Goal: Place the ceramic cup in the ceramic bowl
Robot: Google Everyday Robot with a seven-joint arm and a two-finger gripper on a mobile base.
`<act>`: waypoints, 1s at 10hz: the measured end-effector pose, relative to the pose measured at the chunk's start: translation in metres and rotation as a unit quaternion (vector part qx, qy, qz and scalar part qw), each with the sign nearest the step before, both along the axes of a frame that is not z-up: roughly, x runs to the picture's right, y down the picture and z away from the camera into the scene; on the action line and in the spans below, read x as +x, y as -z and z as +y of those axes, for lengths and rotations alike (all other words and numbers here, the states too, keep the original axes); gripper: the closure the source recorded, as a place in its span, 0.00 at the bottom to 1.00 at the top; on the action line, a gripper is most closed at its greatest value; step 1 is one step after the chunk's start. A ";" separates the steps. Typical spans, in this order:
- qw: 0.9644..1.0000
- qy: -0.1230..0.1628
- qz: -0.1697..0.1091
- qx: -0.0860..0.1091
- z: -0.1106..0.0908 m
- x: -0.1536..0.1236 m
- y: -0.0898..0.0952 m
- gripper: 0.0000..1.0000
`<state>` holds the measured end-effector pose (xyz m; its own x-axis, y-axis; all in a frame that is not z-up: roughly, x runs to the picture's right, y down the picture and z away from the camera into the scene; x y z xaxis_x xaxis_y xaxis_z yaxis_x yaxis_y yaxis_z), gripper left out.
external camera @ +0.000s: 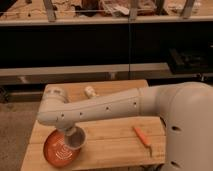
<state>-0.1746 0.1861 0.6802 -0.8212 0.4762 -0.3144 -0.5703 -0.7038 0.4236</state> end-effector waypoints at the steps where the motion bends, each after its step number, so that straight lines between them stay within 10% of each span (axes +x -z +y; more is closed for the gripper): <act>1: 1.000 0.000 0.001 0.000 0.000 0.000 0.000 0.78; 7: 1.000 -0.001 0.004 -0.003 0.001 -0.001 -0.001 0.76; 10: 1.000 -0.003 0.006 -0.005 0.000 0.000 -0.003 0.51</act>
<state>-0.1748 0.1866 0.6830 -0.8277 0.4690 -0.3082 -0.5611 -0.7029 0.4372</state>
